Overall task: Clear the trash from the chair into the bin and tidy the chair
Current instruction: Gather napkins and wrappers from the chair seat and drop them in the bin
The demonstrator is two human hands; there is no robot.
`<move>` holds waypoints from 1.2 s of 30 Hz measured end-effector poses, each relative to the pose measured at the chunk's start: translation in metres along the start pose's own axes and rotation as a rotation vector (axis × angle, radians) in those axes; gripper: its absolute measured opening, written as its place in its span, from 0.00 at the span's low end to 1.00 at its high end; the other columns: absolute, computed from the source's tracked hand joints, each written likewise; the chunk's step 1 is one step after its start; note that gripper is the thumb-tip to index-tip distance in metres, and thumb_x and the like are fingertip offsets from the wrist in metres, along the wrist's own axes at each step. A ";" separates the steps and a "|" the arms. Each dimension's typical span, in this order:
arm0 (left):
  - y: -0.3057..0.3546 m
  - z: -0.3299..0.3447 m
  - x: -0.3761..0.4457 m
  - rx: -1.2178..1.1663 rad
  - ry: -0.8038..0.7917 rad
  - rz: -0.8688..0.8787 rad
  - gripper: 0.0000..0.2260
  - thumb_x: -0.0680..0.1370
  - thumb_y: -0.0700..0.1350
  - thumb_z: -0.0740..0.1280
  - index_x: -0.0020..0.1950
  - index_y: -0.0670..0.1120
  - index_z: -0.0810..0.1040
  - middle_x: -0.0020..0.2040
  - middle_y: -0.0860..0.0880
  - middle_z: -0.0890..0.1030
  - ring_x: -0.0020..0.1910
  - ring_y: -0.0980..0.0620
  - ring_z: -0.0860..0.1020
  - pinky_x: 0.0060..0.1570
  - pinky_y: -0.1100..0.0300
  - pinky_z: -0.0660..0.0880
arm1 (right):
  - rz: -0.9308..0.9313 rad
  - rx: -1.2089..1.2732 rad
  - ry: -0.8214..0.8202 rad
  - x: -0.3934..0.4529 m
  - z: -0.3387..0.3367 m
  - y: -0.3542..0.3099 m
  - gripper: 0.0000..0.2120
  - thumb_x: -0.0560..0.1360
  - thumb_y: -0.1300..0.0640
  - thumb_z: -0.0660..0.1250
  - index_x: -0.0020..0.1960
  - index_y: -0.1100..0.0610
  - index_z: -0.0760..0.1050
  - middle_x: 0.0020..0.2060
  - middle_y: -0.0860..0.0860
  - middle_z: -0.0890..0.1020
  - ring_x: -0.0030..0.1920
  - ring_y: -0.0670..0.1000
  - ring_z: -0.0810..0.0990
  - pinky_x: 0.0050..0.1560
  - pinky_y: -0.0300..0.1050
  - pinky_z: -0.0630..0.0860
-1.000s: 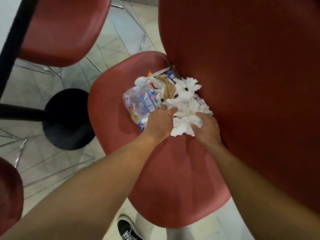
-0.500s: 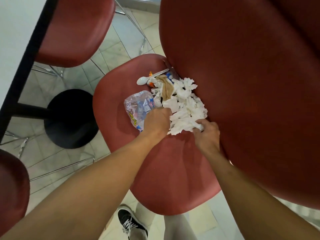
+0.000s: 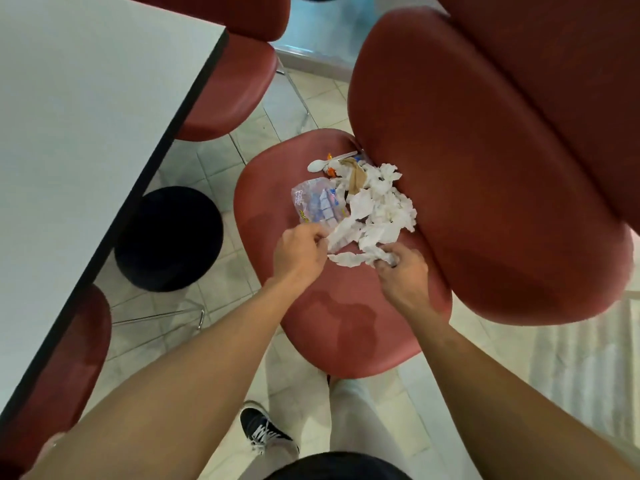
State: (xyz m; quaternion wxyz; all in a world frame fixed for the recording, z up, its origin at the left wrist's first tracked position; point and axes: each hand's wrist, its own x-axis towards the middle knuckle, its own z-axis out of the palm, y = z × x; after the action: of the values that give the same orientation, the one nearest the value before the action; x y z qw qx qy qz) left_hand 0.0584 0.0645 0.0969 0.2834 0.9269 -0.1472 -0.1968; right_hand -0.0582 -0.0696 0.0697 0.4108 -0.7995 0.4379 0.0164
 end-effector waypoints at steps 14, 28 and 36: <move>-0.139 -0.102 -0.155 -0.209 0.109 -0.274 0.04 0.74 0.43 0.68 0.44 0.52 0.82 0.37 0.59 0.78 0.41 0.56 0.79 0.46 0.62 0.74 | -0.071 0.085 -0.223 -0.170 0.071 -0.057 0.06 0.71 0.53 0.71 0.48 0.46 0.81 0.39 0.45 0.83 0.38 0.47 0.79 0.42 0.45 0.77; -0.301 -0.153 -0.315 -0.516 0.372 -0.633 0.03 0.75 0.42 0.69 0.47 0.47 0.81 0.42 0.54 0.80 0.43 0.56 0.77 0.44 0.65 0.70 | -0.275 -0.206 -0.567 -0.303 0.182 -0.116 0.20 0.71 0.49 0.74 0.57 0.53 0.70 0.43 0.50 0.79 0.36 0.44 0.75 0.29 0.35 0.68; -0.391 -0.161 -0.378 -0.552 0.505 -0.853 0.07 0.73 0.41 0.69 0.50 0.44 0.82 0.47 0.49 0.83 0.46 0.53 0.78 0.50 0.63 0.70 | -0.321 -0.312 -0.691 -0.357 0.240 -0.133 0.19 0.69 0.49 0.75 0.54 0.54 0.73 0.46 0.52 0.81 0.42 0.50 0.79 0.34 0.39 0.69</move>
State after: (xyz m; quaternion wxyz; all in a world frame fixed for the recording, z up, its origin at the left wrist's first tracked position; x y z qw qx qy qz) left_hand -0.1384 0.5965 0.0982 0.4371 0.8143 0.3695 -0.0970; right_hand -0.1031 0.3738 0.1334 0.4047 -0.8579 0.1362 0.2859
